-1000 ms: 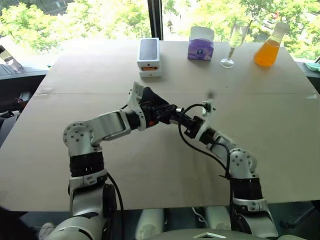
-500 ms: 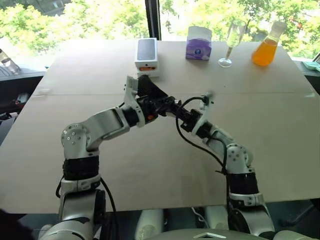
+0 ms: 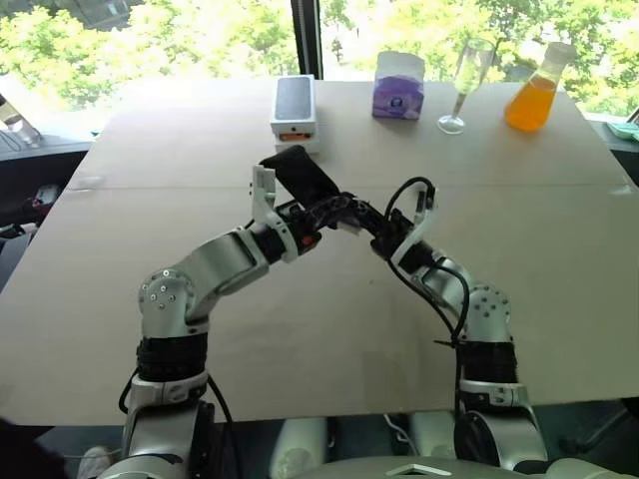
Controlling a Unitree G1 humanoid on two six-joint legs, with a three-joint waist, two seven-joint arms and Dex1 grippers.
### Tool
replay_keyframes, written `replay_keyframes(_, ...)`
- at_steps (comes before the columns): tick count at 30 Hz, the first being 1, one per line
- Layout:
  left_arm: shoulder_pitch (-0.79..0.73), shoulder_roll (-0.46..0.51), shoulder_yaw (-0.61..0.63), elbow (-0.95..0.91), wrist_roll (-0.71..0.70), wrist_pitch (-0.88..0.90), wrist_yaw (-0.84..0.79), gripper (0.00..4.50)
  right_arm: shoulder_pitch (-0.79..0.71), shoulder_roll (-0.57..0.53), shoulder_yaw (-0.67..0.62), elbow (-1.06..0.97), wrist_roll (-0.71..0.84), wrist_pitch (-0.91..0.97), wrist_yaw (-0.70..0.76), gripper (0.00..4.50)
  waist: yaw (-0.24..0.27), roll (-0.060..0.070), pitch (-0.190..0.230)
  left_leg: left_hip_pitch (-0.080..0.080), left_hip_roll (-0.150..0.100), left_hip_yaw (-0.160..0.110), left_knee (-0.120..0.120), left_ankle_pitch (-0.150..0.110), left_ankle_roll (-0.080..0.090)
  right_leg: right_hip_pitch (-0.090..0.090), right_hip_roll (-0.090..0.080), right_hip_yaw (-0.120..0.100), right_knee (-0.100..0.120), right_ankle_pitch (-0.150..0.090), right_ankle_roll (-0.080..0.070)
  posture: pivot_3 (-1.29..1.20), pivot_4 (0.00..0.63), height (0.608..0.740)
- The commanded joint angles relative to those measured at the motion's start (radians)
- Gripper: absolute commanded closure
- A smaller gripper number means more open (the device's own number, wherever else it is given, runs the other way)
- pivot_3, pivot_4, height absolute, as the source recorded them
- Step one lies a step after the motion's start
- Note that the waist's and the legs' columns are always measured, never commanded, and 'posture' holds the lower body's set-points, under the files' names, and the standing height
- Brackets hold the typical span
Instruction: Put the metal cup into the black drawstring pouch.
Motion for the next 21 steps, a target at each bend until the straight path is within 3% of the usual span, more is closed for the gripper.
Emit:
replay_keyframes(1,-0.027,-0.036,-0.015,-0.071,-0.061,0.013,-0.016,4.5,0.004,-0.045,0.096,-0.057,-0.188,-0.107,0.055,4.4,-0.001,0.0,0.0,0.0,0.0,0.0,0.0,0.0,0.0,0.0,0.0,0.0,0.0,0.0,0.0,0.0,0.15,0.74)
replay_keyframes(7,-0.016,-0.042,0.006,-0.069,-0.061,0.033,-0.019,4.5,0.025,-0.162,0.282,-0.069,-0.455,-0.245,0.204,4.4,-0.002,0.0,0.0,0.0,0.0,0.0,0.0,0.0,0.0,0.0,0.001,0.0,0.0,0.0,0.0,0.0,0.15,0.74)
replay_keyframes(13,0.021,0.01,-0.016,-0.068,-0.061,0.069,-0.023,4.5,0.034,-0.219,0.355,-0.042,-0.624,-0.39,0.303,4.4,-0.003,0.0,0.0,0.001,0.0,0.0,0.0,0.0,0.0,0.0,0.001,0.0,0.0,0.0,0.0,0.0,0.15,0.74)
replay_keyframes(21,0.054,-0.103,0.029,-0.08,-0.061,0.025,0.002,4.5,0.023,-0.257,0.483,-0.009,-0.779,-0.647,0.56,4.4,0.0,0.0,0.0,0.0,0.0,0.0,0.0,0.0,0.0,0.001,0.001,0.0,-0.002,0.0,0.0,0.0,0.15,0.74)
